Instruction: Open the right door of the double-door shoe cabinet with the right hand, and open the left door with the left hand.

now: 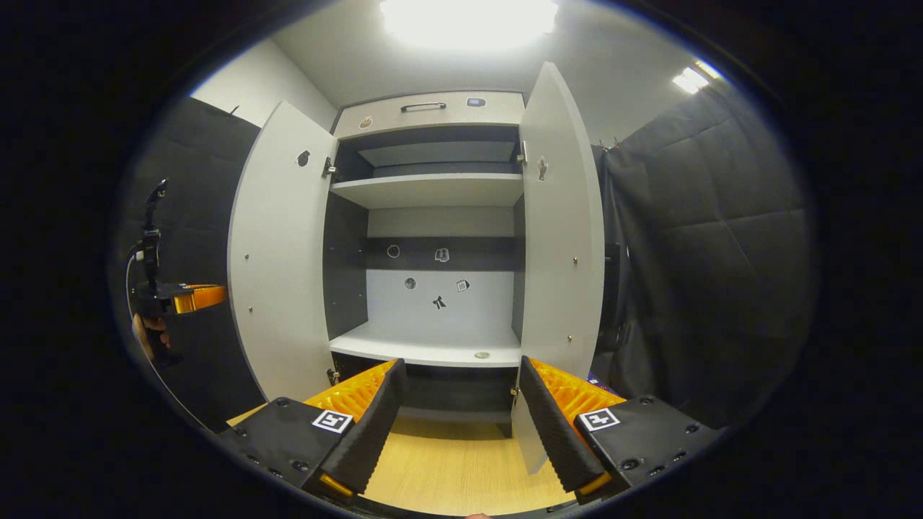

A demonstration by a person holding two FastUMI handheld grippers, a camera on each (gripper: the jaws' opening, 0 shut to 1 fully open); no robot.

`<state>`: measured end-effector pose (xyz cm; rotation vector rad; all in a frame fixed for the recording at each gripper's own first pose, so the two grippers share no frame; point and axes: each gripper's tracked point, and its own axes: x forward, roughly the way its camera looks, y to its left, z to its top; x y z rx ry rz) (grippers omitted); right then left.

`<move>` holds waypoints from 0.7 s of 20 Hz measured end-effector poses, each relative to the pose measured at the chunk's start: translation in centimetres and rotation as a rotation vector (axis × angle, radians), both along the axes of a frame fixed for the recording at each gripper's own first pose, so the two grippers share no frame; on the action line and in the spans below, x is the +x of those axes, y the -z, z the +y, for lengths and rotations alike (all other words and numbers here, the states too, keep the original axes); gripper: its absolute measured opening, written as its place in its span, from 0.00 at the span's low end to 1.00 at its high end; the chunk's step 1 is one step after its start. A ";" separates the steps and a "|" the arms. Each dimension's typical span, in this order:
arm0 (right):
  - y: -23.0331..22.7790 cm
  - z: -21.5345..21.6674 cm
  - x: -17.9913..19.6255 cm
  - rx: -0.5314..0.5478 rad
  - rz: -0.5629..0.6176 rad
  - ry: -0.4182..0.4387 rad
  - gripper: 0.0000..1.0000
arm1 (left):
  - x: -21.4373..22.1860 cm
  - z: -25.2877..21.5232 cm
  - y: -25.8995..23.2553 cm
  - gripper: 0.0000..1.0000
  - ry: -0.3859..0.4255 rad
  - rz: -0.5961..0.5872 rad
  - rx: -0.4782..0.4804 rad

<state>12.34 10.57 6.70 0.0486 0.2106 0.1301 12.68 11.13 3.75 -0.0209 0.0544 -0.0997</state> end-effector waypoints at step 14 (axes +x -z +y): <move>0.5 -7.7 1.6 -0.002 -0.024 0.029 0.98 | -4.4 -8.8 1.1 0.10 -0.023 0.028 -0.004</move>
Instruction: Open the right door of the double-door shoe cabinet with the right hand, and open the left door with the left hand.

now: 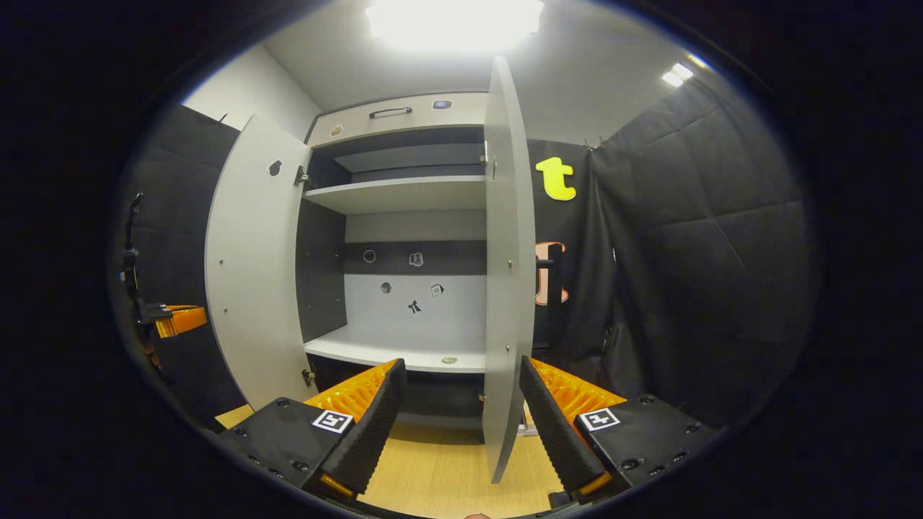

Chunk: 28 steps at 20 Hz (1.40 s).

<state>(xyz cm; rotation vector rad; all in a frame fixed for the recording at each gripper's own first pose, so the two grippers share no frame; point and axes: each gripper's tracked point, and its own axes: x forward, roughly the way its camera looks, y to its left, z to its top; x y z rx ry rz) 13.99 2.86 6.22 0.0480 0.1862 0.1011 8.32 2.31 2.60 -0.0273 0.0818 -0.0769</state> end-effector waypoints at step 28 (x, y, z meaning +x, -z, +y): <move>0.6 -1.8 0.4 0.000 -0.061 0.037 0.98 | -2.6 -0.9 -0.2 0.90 -0.114 -0.050 0.009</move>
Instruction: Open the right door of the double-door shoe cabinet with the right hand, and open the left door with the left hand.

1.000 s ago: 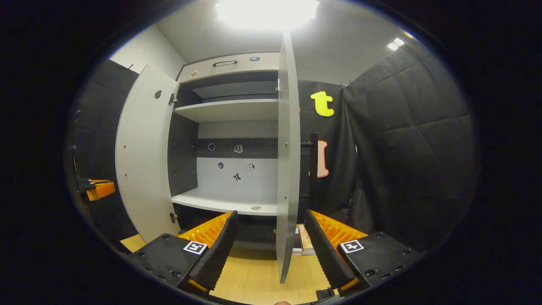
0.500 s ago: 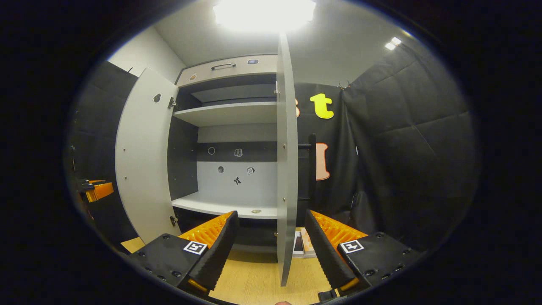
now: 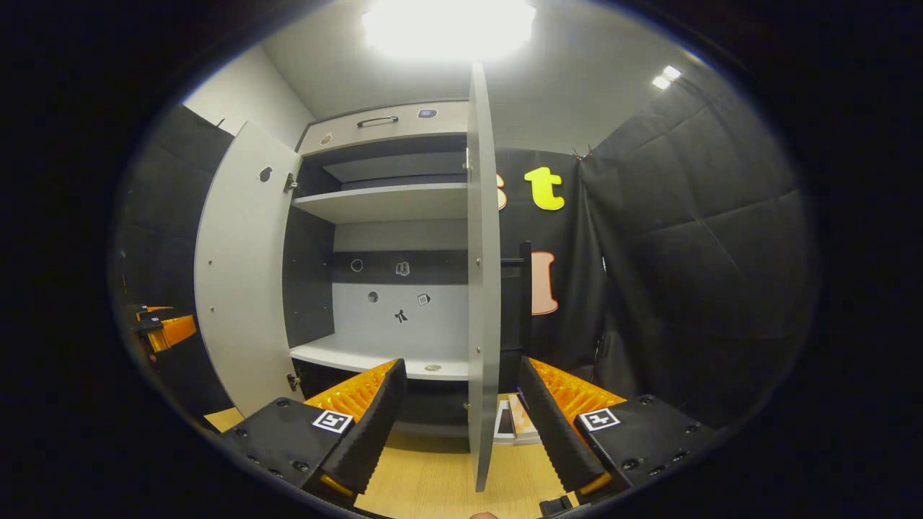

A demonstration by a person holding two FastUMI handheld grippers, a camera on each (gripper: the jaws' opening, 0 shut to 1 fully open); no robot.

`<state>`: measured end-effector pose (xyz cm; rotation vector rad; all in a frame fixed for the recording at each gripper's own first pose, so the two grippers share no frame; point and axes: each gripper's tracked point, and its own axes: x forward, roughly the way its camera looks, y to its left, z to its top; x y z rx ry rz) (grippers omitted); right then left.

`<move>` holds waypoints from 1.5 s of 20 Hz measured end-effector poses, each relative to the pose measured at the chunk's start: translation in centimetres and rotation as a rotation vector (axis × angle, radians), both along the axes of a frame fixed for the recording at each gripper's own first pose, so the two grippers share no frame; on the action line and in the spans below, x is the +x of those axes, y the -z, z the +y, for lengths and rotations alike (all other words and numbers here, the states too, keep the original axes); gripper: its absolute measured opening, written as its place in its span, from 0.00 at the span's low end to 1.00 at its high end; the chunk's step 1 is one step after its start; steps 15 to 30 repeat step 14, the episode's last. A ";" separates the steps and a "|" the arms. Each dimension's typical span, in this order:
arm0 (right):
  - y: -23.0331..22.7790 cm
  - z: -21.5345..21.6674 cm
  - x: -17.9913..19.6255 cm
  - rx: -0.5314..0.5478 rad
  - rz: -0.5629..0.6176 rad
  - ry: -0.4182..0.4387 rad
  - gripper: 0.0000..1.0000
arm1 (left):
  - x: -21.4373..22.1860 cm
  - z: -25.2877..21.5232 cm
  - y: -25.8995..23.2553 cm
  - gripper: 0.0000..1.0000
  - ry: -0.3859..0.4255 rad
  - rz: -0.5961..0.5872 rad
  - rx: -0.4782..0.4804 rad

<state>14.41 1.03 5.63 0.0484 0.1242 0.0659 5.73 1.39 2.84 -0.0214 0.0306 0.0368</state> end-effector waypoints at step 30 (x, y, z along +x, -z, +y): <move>-0.4 -0.8 -0.4 0.001 -0.010 0.015 0.98 | -0.6 -0.4 -0.4 0.90 -0.007 -0.009 0.023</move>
